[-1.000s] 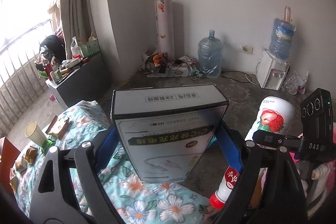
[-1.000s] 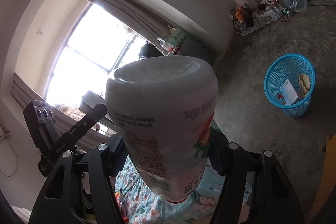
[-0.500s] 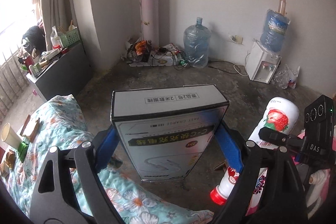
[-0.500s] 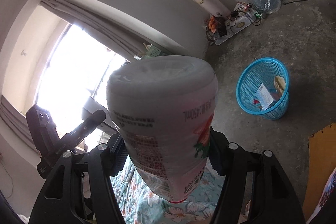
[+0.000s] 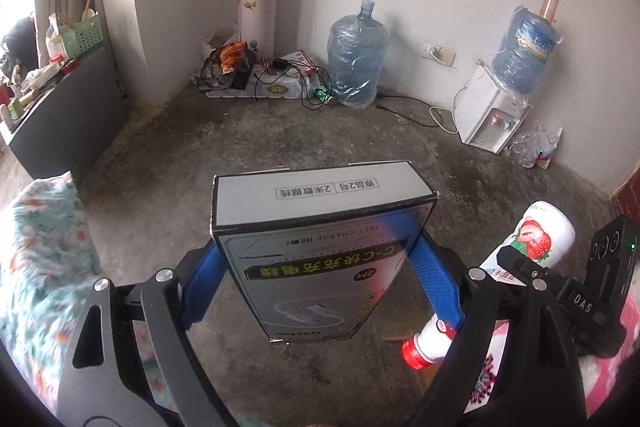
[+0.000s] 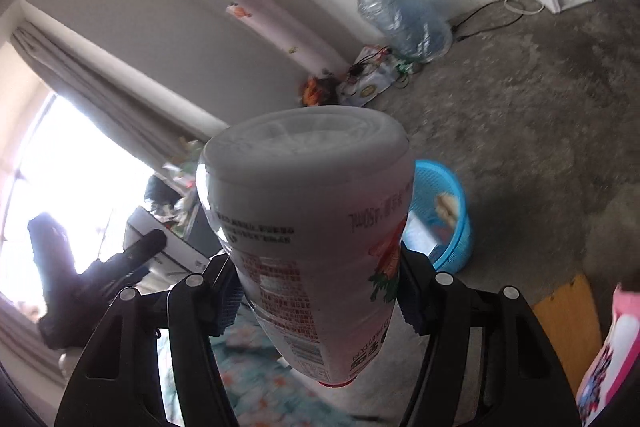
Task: Collect trash
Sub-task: 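Carry the cable box and white bottle over the wastebasket and open both tools, then move both open tools back over the bed, then grasp the red-and-green chip bag with the right tool, then grasp the orange snack bag with the left tool while the right tool holds the chip bag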
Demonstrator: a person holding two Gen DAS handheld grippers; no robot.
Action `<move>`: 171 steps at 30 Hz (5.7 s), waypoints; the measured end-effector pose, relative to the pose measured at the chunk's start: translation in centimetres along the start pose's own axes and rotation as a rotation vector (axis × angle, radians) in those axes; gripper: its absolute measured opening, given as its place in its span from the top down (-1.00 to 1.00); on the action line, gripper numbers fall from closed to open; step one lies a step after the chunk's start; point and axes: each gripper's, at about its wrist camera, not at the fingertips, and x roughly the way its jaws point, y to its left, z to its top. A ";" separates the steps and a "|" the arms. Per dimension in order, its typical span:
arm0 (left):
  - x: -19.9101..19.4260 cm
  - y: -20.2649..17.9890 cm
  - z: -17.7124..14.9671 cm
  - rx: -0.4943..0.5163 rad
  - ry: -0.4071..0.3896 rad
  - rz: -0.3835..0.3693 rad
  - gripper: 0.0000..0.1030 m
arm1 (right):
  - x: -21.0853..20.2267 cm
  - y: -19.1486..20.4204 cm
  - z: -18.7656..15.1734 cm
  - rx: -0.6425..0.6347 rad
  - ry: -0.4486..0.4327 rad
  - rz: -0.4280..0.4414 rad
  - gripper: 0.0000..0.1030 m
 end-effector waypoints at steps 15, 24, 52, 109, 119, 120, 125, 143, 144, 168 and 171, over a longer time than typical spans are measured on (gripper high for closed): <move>17.4 -0.7 2.6 -0.068 0.092 0.043 -0.64 | 21.5 -6.6 1.7 -0.046 0.111 -0.243 -0.46; 14.5 0.5 1.9 -0.087 0.064 0.000 -0.64 | 20.6 -9.5 -0.9 0.032 0.110 -0.310 -0.46; -32.3 7.5 -12.4 -0.163 -0.224 0.233 -0.65 | -4.0 16.5 -13.1 -0.523 0.073 0.200 -0.81; -46.8 23.8 -56.0 -1.131 -0.189 0.418 -0.30 | -2.4 28.4 -35.6 -0.626 0.958 0.530 0.48; -45.5 26.5 -58.7 -1.319 -0.241 0.274 -0.25 | -1.6 25.4 -32.1 -0.567 0.880 0.460 0.47; -45.5 26.6 -58.6 -1.319 -0.258 0.256 -0.22 | -1.4 25.3 -32.0 -0.568 0.881 0.459 0.48; -46.3 25.8 -58.1 -1.349 -0.453 0.021 -0.20 | -1.5 26.0 -32.9 -0.589 0.875 0.447 0.48; -42.5 22.0 -48.7 -1.018 -0.338 0.187 0.57 | -1.6 26.7 -34.2 -0.604 0.845 0.420 0.47; -42.4 21.7 -48.1 -0.986 -0.314 0.209 0.60 | -1.5 26.5 -33.9 -0.590 0.845 0.419 0.47; -38.0 16.2 -39.8 -0.589 -0.110 0.559 0.78 | 1.3 23.2 -31.9 -0.249 0.878 0.494 0.37; -37.9 16.1 -39.6 -0.582 -0.106 0.568 0.78 | 0.9 23.3 -31.4 -0.245 0.868 0.515 0.49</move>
